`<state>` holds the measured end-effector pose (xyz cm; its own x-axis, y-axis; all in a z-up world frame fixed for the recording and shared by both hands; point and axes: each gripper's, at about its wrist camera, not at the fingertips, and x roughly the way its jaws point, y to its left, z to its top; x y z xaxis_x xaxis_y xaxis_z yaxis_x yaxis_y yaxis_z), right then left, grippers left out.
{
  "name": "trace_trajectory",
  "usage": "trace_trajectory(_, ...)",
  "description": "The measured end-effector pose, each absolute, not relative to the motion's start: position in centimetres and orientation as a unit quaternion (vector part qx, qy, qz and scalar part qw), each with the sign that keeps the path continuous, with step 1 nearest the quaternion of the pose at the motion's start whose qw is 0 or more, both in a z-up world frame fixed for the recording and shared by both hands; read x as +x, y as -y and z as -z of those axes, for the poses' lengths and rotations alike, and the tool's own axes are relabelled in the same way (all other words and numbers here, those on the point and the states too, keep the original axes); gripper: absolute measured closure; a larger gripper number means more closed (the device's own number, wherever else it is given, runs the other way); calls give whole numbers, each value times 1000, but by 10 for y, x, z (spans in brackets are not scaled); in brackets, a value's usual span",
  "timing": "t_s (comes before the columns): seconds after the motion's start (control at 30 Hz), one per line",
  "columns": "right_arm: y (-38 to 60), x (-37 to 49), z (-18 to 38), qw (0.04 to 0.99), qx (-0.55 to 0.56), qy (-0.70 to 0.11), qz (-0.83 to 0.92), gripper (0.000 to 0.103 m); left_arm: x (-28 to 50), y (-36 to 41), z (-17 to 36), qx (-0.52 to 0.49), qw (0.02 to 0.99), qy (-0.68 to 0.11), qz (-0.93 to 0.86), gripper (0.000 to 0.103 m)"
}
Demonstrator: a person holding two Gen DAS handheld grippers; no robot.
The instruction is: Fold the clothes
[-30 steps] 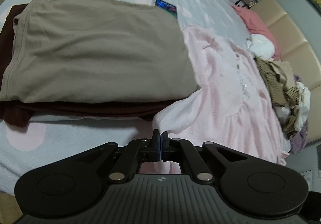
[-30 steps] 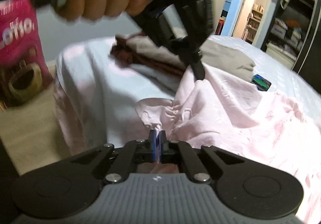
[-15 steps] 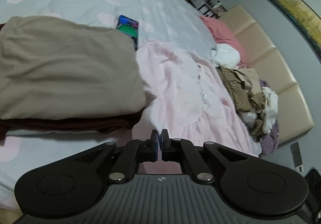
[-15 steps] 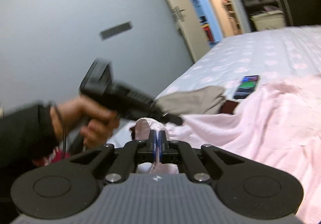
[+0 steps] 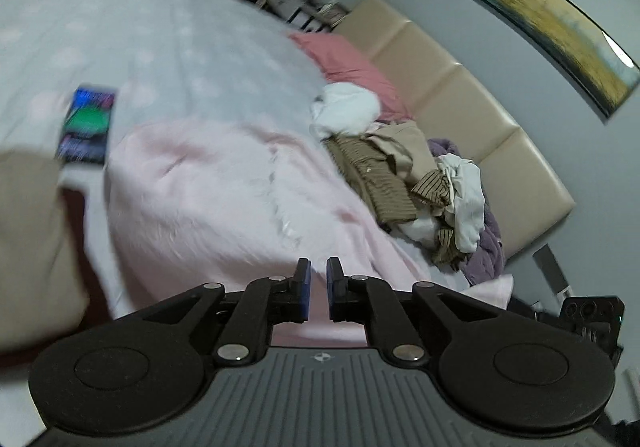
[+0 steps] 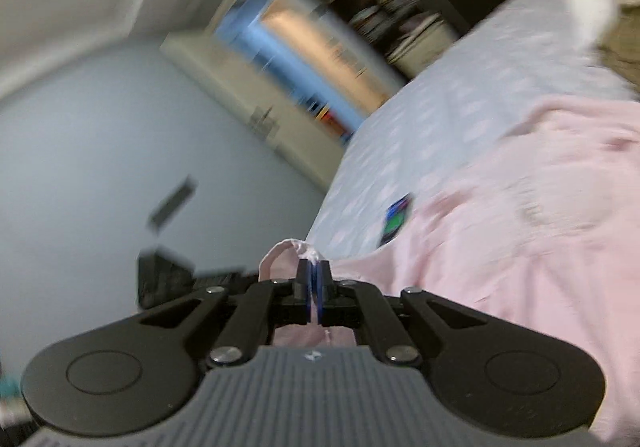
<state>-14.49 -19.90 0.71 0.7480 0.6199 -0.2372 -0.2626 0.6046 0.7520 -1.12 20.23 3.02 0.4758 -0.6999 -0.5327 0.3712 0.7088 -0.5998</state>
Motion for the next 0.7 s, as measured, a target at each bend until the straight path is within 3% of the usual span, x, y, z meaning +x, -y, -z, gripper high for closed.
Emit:
trace_trajectory(0.1, 252, -140, 11, 868, 389, -248, -184, 100, -1, -183, -30, -196, 842, -398, 308, 97)
trace_trajectory(0.3, 281, -127, 61, 917, 220, -328, -51, 100, 22, -177, 7, -175, 837, -473, 212, 97)
trace_trajectory(0.5, 283, -113, 108, 892, 162, -421, -6, 100, 32, -181, 36, -167, 831, -505, 162, 97)
trace_trajectory(0.6, 284, -112, 113, 885, 122, -450, 19, 93, 28, -174, 43, -128, 837, -505, 166, 96)
trace_trajectory(0.63, 281, -111, 107, 890, 102, -445, 24, 85, 25, -171, 45, -111, 840, -503, 171, 89)
trace_trajectory(0.67, 278, -109, 99, 897, 82, -434, 28, 71, 22, -164, 49, -90, 842, -502, 178, 82)
trace_trajectory(0.7, 272, -108, 88, 907, 64, -416, 23, 67, 19, -158, 53, -69, 843, -500, 184, 79)
